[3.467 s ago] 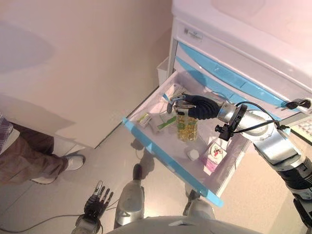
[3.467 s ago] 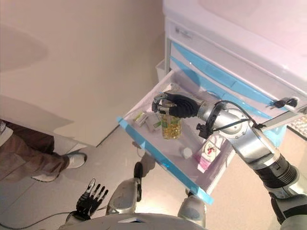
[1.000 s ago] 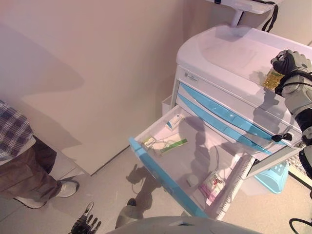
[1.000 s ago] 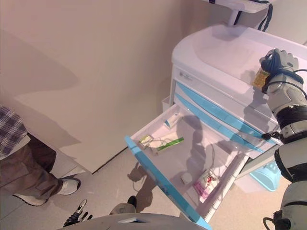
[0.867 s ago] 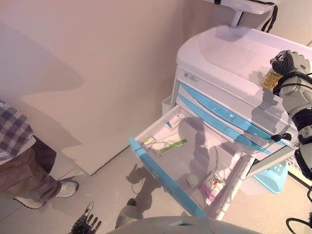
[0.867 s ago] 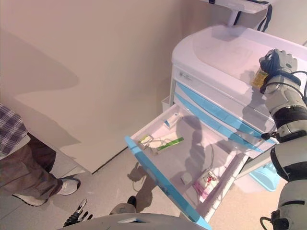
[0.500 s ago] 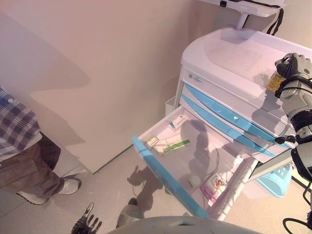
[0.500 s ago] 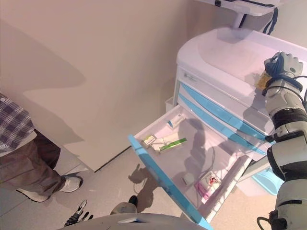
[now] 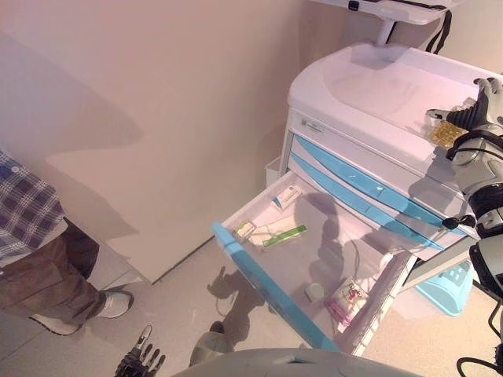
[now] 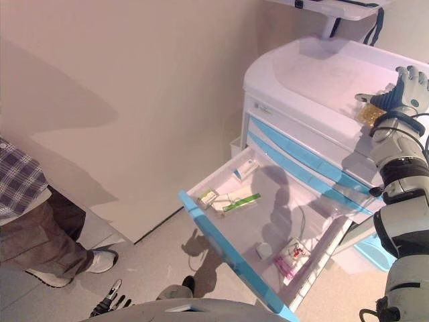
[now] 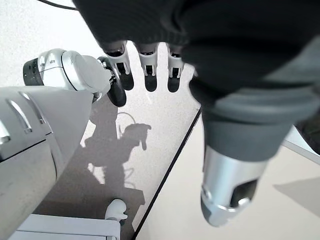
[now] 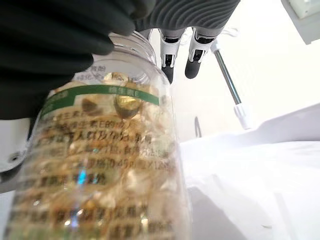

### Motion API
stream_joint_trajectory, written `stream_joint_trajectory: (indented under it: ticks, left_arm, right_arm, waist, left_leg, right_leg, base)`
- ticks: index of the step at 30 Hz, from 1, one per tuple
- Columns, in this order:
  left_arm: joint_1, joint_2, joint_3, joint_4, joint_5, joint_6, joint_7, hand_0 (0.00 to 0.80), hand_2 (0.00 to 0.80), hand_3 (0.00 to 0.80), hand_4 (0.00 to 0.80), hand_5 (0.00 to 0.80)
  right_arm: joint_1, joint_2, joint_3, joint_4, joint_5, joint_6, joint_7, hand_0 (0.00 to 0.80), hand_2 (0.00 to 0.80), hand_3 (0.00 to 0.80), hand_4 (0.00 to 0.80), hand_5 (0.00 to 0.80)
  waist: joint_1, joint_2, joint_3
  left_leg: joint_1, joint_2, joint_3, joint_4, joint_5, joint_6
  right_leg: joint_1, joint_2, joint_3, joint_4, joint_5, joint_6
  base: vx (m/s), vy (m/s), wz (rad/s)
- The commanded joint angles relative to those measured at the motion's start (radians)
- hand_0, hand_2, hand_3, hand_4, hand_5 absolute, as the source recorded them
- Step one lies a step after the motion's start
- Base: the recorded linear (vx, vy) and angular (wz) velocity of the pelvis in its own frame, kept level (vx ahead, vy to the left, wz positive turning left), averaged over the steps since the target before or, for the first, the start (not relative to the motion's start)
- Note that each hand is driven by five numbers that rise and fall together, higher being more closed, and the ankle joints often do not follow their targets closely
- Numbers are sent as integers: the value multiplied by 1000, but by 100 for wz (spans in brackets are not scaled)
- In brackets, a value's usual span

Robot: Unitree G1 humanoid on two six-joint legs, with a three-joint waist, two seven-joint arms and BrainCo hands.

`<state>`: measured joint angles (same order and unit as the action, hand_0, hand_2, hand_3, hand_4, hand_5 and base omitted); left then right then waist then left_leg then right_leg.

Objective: Open the drawer and pick up the medicine

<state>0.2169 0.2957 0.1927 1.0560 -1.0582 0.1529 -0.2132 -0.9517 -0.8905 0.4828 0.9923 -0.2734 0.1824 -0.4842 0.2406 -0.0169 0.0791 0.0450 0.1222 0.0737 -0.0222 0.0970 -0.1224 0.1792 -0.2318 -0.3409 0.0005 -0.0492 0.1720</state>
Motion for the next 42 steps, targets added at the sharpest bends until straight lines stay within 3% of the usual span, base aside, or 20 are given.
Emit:
stream_joint_trajectory:
  ticks: [1,10,15,21,30,35,42]
  left_arm:
    - [-21,32,-29,34,24,-14,-26,0,0,0,0,0]
    - [0,27,-15,35,33,-17,-48,0,0,0,0,0]
    - [15,15,-3,29,45,-24,-76,0,0,0,0,0]
    - [31,-14,13,8,63,-43,-106,0,0,0,0,0]
    - [35,-39,-8,-41,124,-96,-131,0,0,0,0,0]
    - [38,-46,-61,-112,197,-139,-127,0,0,0,0,0]
    - [34,-20,-154,-180,437,-173,-85,0,0,0,0,0]
  right_arm:
    - [-53,-88,48,-70,32,7,-57,0,0,0,0,0]
    - [-94,-148,5,-288,69,-19,-121,0,0,0,0,0]
    - [-96,-177,-31,-493,10,-30,-132,0,0,0,0,0]
    - [-23,-187,-121,-812,-54,-26,-67,0,0,0,0,0]
    - [151,-195,-266,-1180,47,-85,104,0,0,0,0,0]
    - [323,-139,-350,-1335,140,-160,237,0,0,0,0,0]
    - [553,-47,-423,-1471,268,-262,418,0,0,0,0,0]
  waist:
    - [24,18,39]
    - [3,15,41]
    - [-13,14,37]
    - [-44,11,29]
    - [-89,8,27]
    - [-122,11,32]
    - [-175,14,46]
  left_leg:
    - [24,12,-26,79,-111,47]
    - [20,11,-15,87,-117,45]
    - [21,13,-1,88,-121,46]
    - [23,15,24,78,-120,46]
    - [24,19,57,70,-123,41]
    - [24,24,82,68,-125,39]
    - [32,33,121,70,-131,38]
  right_leg:
    - [-77,-33,-38,56,62,-28]
    - [-87,-30,-18,54,63,-26]
    - [-90,-28,-6,50,64,-23]
    - [-99,-23,15,37,69,-19]
    - [-116,-15,46,26,77,-15]
    - [-131,-11,66,24,84,-15]
    - [-150,-5,102,20,96,-12]
  base:
    - [0,0,0]
    - [-1,1,-2]
    - [-9,0,-9]
    - [-25,2,-8]
    - [-37,-3,-13]
    - [-53,4,-12]
    - [-43,0,-17]
